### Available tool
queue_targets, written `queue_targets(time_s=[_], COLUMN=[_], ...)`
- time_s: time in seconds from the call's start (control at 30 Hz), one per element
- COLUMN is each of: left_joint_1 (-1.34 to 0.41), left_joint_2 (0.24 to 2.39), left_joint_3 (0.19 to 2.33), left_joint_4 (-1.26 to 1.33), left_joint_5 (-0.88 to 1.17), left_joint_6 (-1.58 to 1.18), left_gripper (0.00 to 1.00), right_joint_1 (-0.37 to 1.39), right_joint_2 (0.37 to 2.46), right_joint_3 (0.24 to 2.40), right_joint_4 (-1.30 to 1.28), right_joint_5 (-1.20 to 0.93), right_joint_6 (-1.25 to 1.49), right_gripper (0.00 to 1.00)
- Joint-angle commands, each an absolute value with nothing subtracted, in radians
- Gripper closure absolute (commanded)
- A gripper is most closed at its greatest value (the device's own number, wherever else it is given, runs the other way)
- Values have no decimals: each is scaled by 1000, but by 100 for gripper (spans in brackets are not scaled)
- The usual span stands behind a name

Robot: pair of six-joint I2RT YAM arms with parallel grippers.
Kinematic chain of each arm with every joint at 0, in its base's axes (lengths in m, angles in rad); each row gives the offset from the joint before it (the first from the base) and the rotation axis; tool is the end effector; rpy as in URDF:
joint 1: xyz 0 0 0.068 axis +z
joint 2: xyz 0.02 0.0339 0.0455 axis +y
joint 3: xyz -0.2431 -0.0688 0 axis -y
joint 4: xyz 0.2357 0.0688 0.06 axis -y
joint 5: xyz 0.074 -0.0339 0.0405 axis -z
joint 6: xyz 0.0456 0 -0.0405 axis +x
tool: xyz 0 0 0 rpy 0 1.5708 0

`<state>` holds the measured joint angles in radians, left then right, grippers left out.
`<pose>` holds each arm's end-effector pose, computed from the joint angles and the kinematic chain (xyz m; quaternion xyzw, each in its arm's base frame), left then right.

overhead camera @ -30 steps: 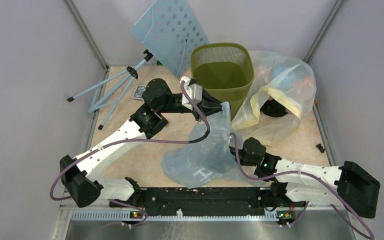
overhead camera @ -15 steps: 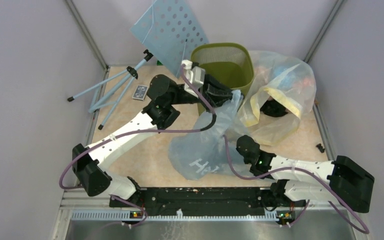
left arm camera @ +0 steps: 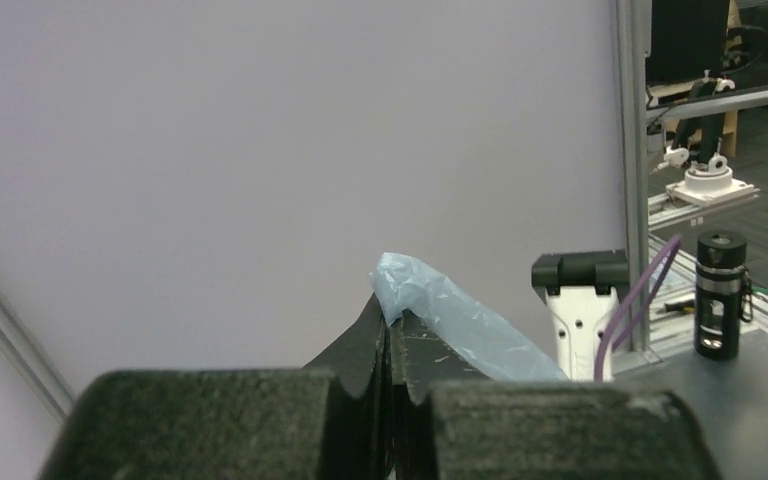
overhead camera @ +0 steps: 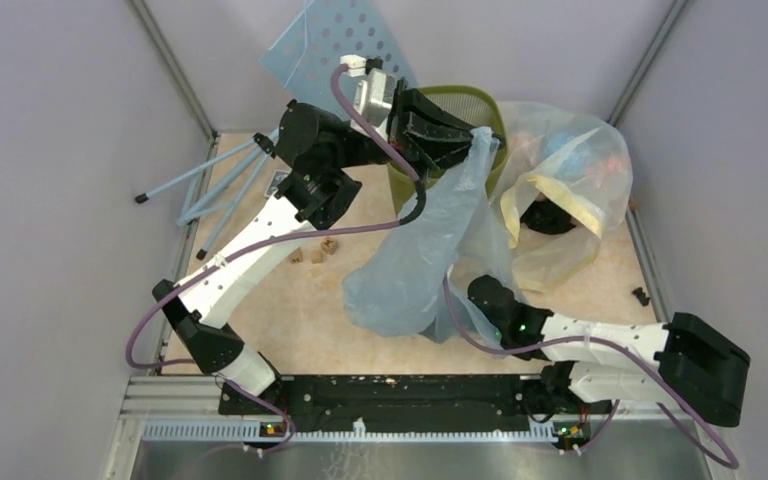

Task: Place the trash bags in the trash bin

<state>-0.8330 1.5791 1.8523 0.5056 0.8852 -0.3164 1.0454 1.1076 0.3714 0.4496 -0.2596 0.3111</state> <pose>0.1797 -0.2502 0.5502 0.4711 0.2361 -0.5919 0.6100 0.1100 0.2131 0.1838 -0.3574 0.7134 0.4533 0.3974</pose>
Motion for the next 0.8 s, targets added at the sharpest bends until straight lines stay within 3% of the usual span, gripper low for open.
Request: queue_targets(time_s=[0.0,0.17,0.37,0.5,0.6,0.77], left_joint_1=[-831,-830,-822,-803,-803,-801], left_joint_2=[1514,1395,1316,1296,1324,1432], left_joint_3=[1736,1538,1486,1469,1523,1683], left_joint_4=[429,410,152,150,136,-25], left_joint_5=[875,879,695,647,648,518], left_joint_6=[-303,-229,-50,-36,-43,-83], left_gripper=[100,100,100,100,100,100], right_joint_1=[1055,1055,1039,1019,1004,1003], right_joint_2=[994,842,782,760,745,704], right_joint_3=[381,425,504,513,501,472], right_joint_4=[365,234,-68,-152,-125,18], right_joint_5=[-202,-136,189,334,269,-74], right_joint_6=[293,232,257,337,339,299], right_gripper=[100,100,100,100,100,96])
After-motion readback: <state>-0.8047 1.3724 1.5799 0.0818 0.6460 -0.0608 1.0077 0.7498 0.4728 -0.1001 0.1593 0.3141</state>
